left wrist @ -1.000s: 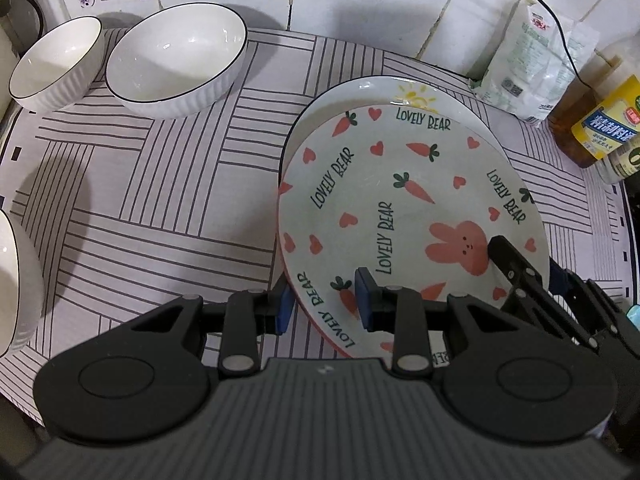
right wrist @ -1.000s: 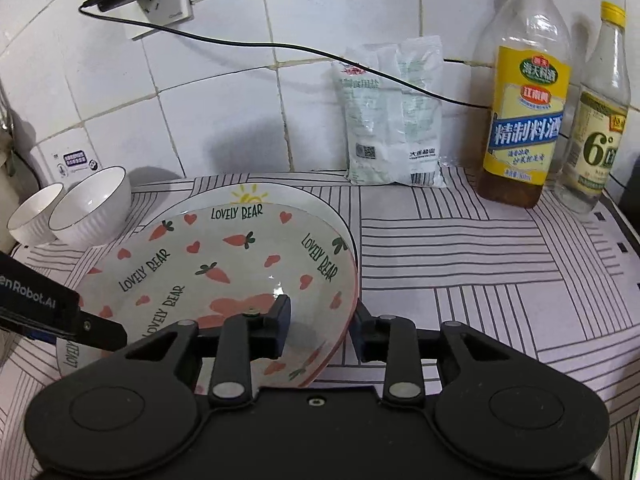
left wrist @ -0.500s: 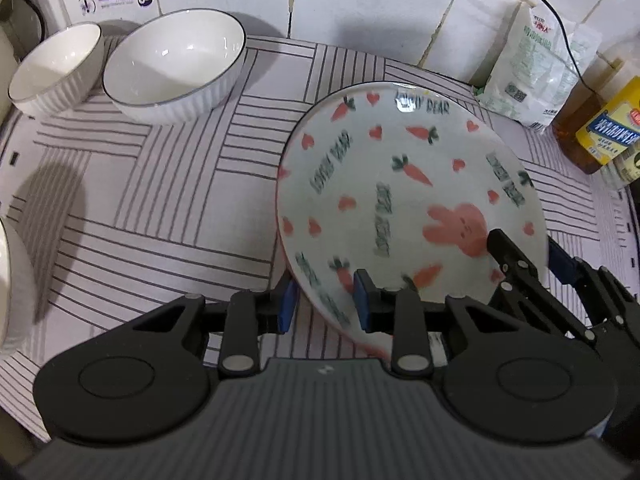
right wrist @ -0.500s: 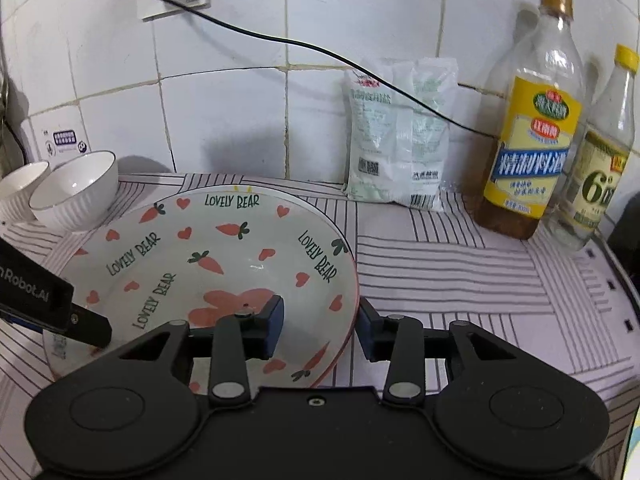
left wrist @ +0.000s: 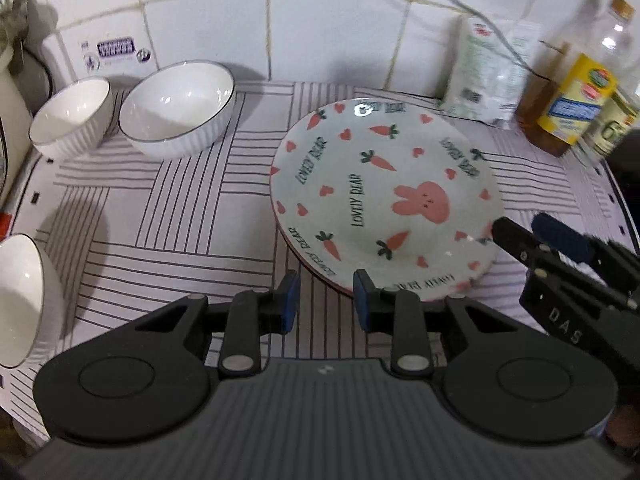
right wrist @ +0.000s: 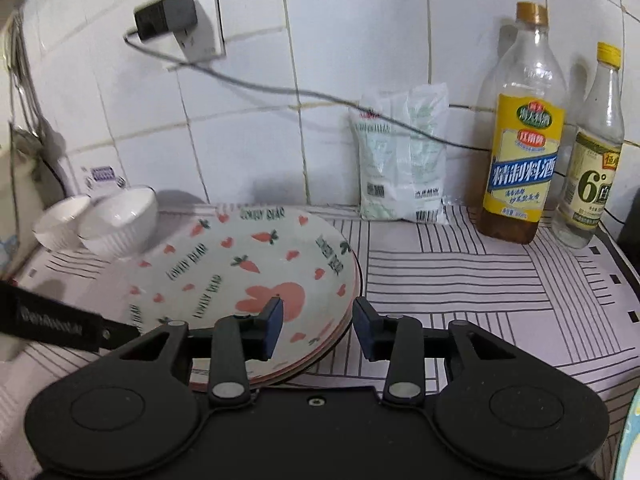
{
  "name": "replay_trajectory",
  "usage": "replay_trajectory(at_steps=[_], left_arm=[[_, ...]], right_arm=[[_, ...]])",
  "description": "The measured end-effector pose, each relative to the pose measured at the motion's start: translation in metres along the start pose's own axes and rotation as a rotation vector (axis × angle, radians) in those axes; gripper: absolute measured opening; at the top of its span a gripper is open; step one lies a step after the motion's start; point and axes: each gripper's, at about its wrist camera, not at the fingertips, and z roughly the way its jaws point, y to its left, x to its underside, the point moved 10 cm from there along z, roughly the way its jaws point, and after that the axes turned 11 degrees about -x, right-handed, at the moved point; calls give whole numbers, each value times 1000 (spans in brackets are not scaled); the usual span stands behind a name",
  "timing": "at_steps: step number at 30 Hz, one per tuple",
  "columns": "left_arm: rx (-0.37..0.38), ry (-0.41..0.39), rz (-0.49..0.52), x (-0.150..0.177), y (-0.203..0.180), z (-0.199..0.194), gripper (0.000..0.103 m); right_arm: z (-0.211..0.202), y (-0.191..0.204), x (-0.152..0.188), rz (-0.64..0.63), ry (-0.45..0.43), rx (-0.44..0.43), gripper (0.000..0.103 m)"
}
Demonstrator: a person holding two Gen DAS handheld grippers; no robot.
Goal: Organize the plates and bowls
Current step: 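Lower the bunny plate onto the sun-print plate and open both grippers, then move both grippers to the blue egg plate and grasp its rim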
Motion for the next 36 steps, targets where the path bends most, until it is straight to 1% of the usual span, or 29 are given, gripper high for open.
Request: replay_trajectory(at_steps=[2, 4, 5, 7, 8, 9, 11, 12, 14, 17, 20, 23, 24, 25, 26, 29, 32, 36], left_arm=[[2, -21, 29, 1, -3, -13, 28], [9, -31, 57, 3, -6, -24, 28], [16, -33, 72, 5, -8, -30, 29], [26, -33, 92, 8, -11, -40, 30], [29, -35, 104, 9, -13, -45, 30], [26, -37, 116, 12, -15, -49, 32], [20, -45, 144, 17, -18, -60, 41], [24, -54, 161, 20, -21, -67, 47], [30, -60, 198, 27, -26, -78, 48], [45, -67, 225, 36, -33, -93, 52], [59, -71, 244, 45, -42, -106, 54], [70, -80, 260, 52, -50, -115, 60], [74, -84, 267, 54, -54, -118, 62], [76, -86, 277, 56, -57, -120, 63], [79, -86, 286, 59, -61, -121, 63], [86, -86, 306, 65, -71, -124, 67], [91, -87, 326, 71, -82, -125, 73], [88, -99, 335, 77, -93, -127, 86]], right_arm=[[-10, 3, -3, 1, 0, -33, 47], [-22, 6, -6, -7, -9, -45, 53], [-29, 7, -8, -12, -24, -49, 53], [-45, 9, -14, -24, -57, -52, 60], [-54, 9, -16, -31, -70, -56, 62], [-61, 10, -18, -38, -77, -60, 65], [-77, 12, -21, -55, -88, -62, 69], [-84, 13, -21, -69, -78, -65, 71], [-97, 13, -18, -75, -43, -64, 71], [-119, 11, -14, -57, -36, -64, 72], [-140, 7, -8, -48, -47, -40, 75], [-158, 4, 2, -51, -37, -16, 77], [-164, 3, 7, -62, -32, -8, 82], [-170, 3, 11, -74, -32, 6, 91], [-176, 1, 15, -85, -36, 21, 92], [-194, -6, 29, -100, -34, 71, 92], [-209, -17, 41, -81, -37, 102, 92], [-227, -34, 57, -31, -58, 135, 92]])
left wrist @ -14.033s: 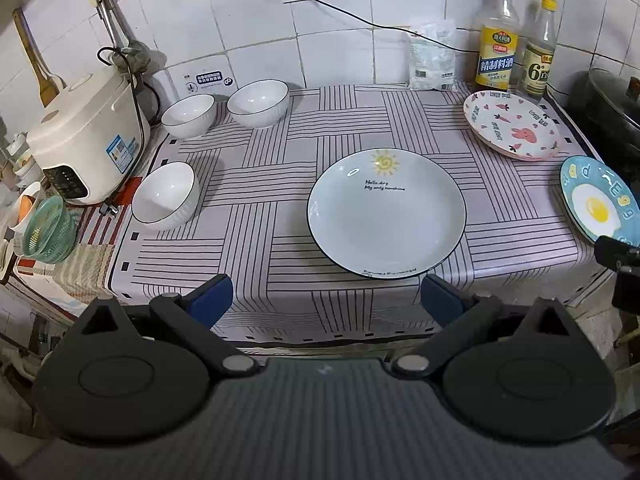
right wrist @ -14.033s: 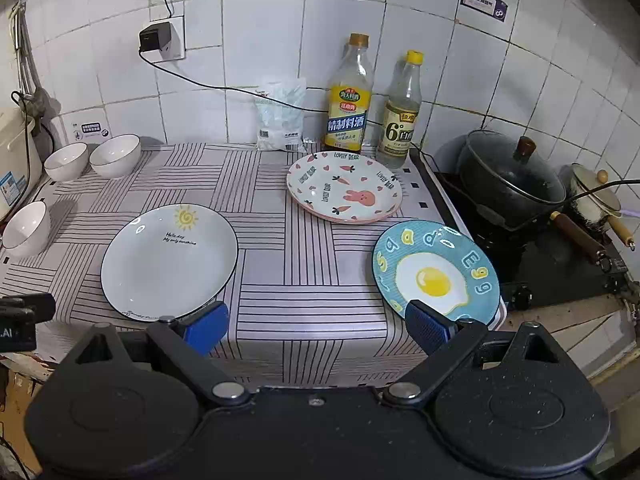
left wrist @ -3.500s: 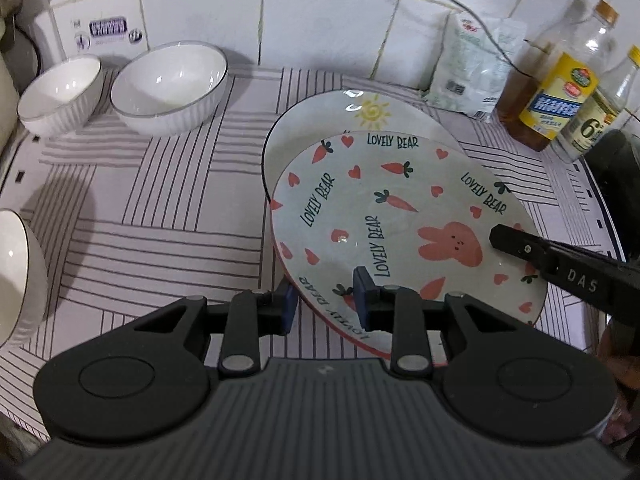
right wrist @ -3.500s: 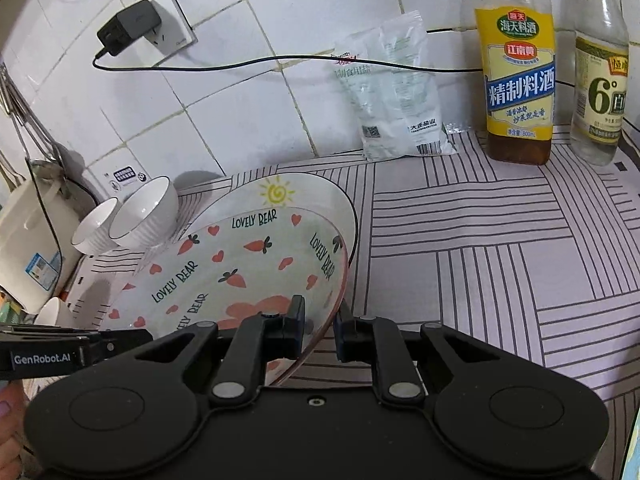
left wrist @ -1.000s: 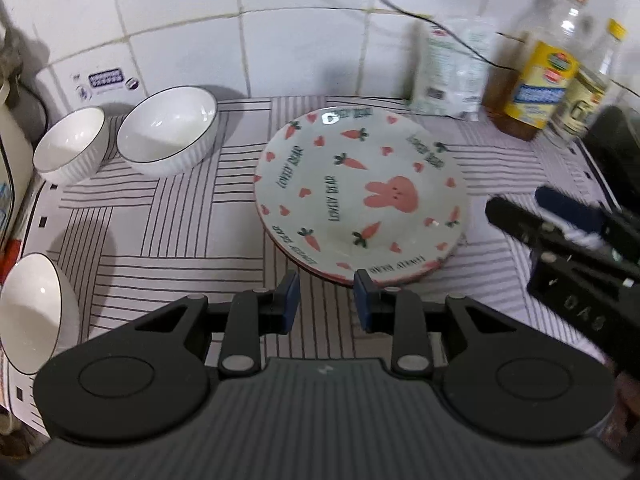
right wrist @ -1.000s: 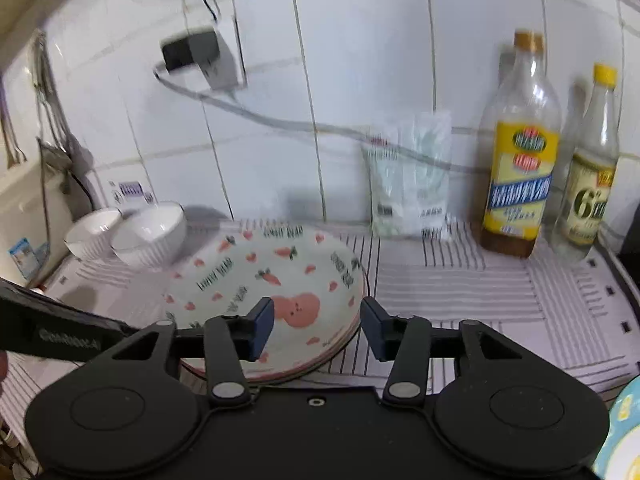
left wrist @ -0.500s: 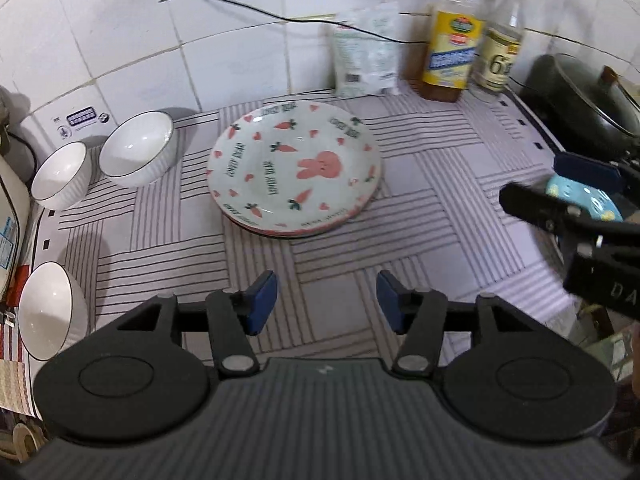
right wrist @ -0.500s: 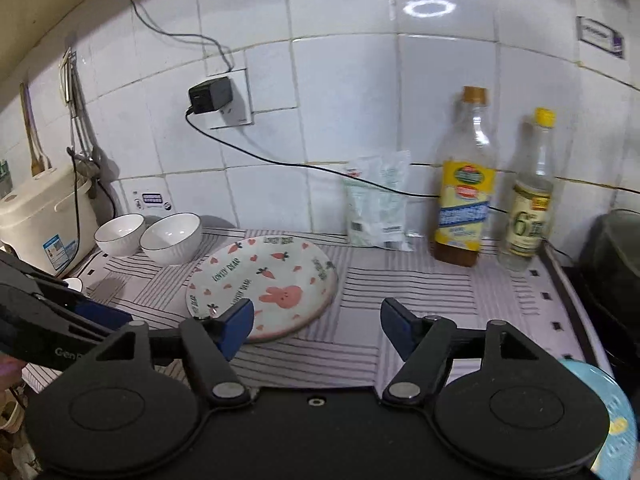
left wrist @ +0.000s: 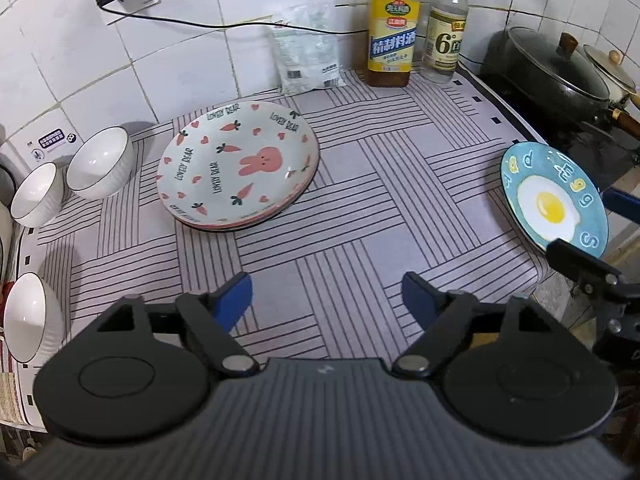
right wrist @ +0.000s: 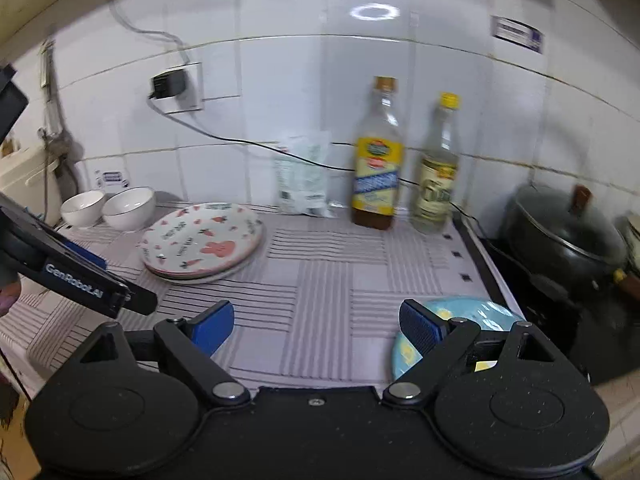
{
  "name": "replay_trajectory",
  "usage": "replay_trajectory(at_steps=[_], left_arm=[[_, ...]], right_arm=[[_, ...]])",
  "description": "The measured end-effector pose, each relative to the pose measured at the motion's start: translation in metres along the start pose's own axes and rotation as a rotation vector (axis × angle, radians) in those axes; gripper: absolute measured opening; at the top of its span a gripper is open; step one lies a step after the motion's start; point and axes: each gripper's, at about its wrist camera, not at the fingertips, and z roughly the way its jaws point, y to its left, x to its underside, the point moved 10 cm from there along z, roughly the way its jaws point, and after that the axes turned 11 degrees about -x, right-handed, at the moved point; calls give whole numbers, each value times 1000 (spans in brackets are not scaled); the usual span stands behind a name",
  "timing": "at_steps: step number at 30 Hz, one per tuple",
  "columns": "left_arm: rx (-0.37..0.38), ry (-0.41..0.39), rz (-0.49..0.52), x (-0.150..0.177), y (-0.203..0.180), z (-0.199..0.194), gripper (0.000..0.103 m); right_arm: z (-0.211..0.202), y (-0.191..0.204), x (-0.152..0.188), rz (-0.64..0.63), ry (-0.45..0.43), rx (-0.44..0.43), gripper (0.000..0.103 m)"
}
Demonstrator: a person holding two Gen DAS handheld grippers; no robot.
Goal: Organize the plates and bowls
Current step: 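Move both grippers to the blue egg plate and grasp its rim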
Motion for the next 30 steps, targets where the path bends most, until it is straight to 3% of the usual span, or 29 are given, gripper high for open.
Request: replay_trajectory(at_steps=[9, 17, 21, 26, 30], left_arm=[[23, 5, 54, 5, -39, 13, 93], [90, -12, 25, -5, -78, 36, 93], [196, 25, 60, -11, -108, 52, 88], [213, -16, 37, -29, -126, 66, 88], [262, -2, -10, -37, -144, 83, 85]], right_arm=[[-13, -53, 41, 104, -34, 97, 92], [-16, -102, 68, 198, -71, 254, 92], [-15, -127, 82, 284, -113, 299, 92], [-16, -151, 95, 313, -147, 350, 92], [-10, -168, 108, 362, -118, 396, 92]])
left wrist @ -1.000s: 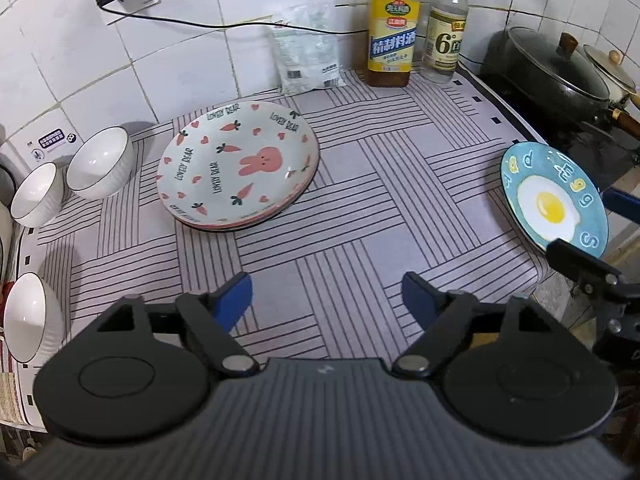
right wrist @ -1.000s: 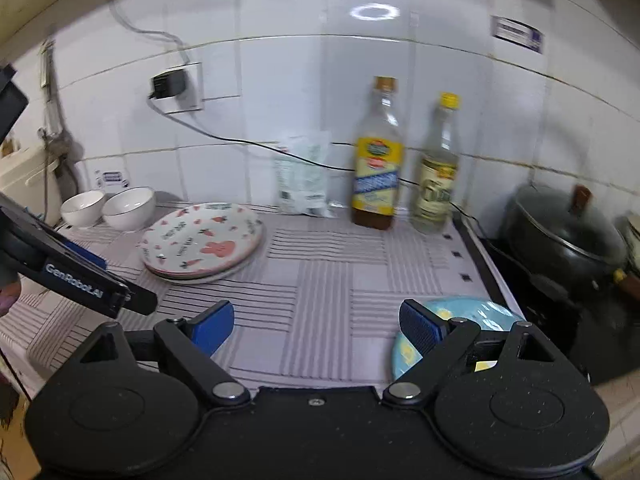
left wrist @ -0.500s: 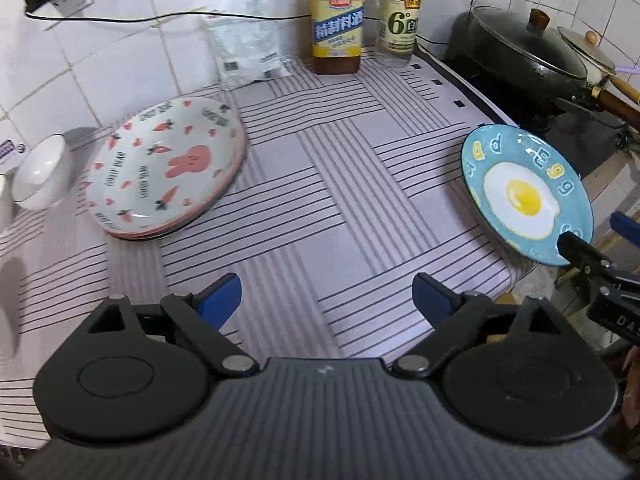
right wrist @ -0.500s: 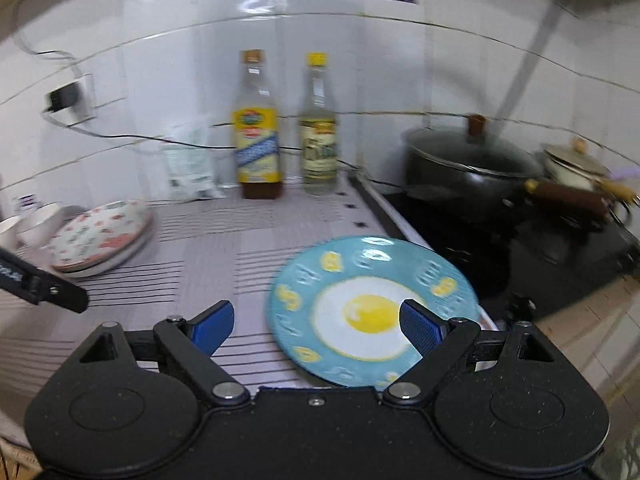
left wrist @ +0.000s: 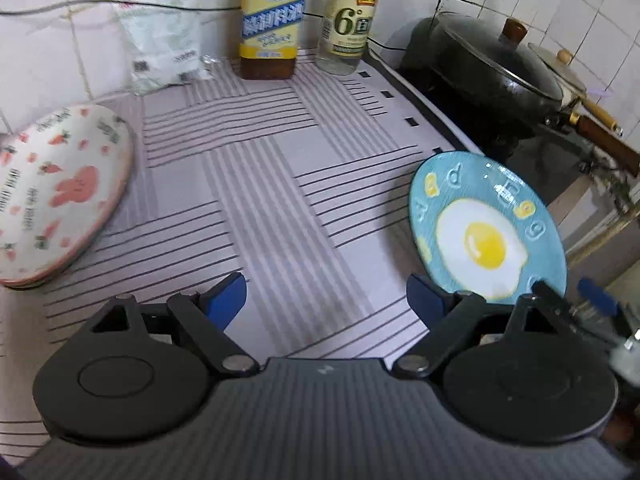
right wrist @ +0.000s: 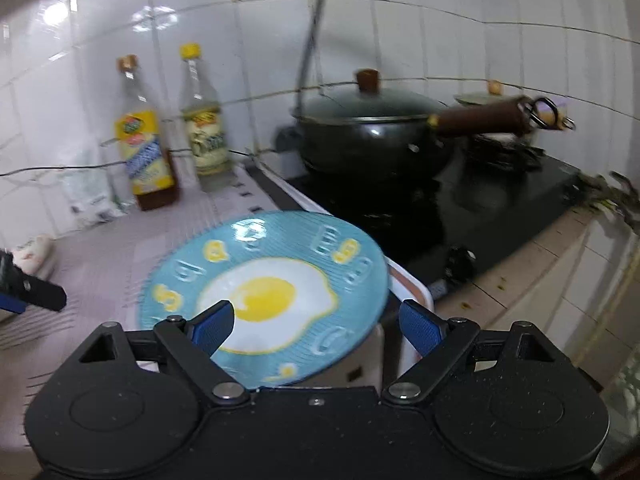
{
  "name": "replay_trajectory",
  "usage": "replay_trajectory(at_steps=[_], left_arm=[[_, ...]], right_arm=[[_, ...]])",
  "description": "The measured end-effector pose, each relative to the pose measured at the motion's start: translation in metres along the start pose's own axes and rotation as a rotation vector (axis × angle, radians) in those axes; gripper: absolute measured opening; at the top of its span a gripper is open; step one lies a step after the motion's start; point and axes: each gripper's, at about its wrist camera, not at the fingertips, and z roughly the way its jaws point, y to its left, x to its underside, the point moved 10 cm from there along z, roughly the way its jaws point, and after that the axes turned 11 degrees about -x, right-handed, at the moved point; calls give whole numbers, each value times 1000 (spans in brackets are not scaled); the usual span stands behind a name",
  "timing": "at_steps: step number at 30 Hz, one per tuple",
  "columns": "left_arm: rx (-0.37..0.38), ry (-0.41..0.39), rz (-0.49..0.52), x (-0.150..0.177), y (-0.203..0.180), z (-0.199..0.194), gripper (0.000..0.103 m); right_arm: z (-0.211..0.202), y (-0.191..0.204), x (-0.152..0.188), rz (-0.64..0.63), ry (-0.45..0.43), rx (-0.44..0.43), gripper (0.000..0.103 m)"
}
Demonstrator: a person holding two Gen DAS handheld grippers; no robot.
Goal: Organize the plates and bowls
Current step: 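Move both grippers to the blue egg plate and grasp its rim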
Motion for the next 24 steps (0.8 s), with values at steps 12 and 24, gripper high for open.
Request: replay_trajectory(at_steps=[12, 24], left_arm=[[69, 31, 30, -4, -50, 43, 61], [206, 49, -18, 0, -68, 50, 24]], right_arm=[[27, -16, 14, 156, -29, -1, 69], [33, -27, 16, 247, 0, -25, 37]])
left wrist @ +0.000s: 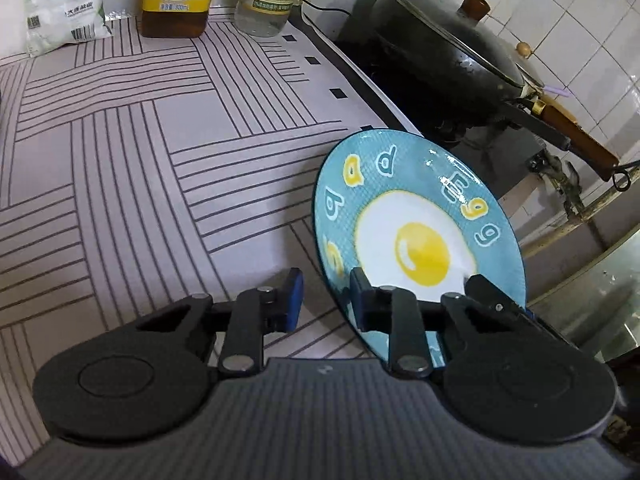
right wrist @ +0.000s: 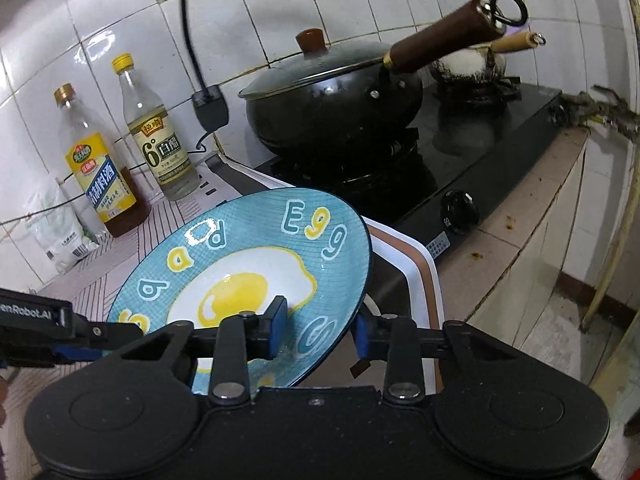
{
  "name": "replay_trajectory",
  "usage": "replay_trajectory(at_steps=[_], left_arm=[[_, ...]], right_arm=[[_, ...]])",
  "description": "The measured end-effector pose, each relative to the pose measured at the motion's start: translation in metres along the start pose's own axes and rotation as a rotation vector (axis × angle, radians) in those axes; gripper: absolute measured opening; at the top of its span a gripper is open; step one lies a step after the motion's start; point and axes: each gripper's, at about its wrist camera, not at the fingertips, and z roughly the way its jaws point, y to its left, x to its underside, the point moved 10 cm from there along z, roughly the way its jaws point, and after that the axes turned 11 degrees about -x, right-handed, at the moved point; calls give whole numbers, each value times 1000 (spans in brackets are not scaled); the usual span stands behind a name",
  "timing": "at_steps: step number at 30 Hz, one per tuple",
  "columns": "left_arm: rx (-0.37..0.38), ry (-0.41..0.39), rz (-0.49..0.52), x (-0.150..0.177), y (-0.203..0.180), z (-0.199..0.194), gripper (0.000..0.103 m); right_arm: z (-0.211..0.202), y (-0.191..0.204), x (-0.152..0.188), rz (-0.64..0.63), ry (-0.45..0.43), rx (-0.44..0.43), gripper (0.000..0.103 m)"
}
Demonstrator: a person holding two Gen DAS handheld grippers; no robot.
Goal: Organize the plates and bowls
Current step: 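Move both grippers to the blue egg plate and grasp its rim, then lift the blue egg plate and carry it toward the stacked plates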
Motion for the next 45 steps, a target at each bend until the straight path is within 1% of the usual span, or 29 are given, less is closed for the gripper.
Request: replay_trajectory(at_steps=[4, 8, 11, 13, 17, 19, 23, 31, 39, 45], left_arm=[[-24, -19, 21, -1, -6, 1, 22], [-40, -32, 35, -1, -12, 2, 20], [-38, -30, 18, 0, -11, 0, 20], [-36, -28, 31, 2, -11, -2, 20], [-66, -54, 52, 3, -10, -10, 20], [-78, -48, 52, 5, -7, -12, 20], [-114, -47, 60, 12, 3, -20, 21], [-164, -66, 38, 24, 34, -49, 21], [-202, -118, 6, 30, 62, -94, 21], [-258, -184, -2, 27, 80, -127, 22]], right_arm=[[0, -2, 0, 12, 10, -20, 35], [0, -3, 1, 26, 1, -34, 34], [-1, -5, -1, 49, -2, -28, 30], [-1, -7, -2, 71, 8, -36, 28], [-3, -3, -6, 24, 31, -59, 26], [-6, 4, -8, -15, 41, -67, 26], [-7, 13, -3, -40, 57, -75, 26], [-13, 45, 12, -58, 82, -152, 26], [-22, 82, 12, -100, 91, -235, 26], [-29, 114, 8, -134, 75, -305, 26]])
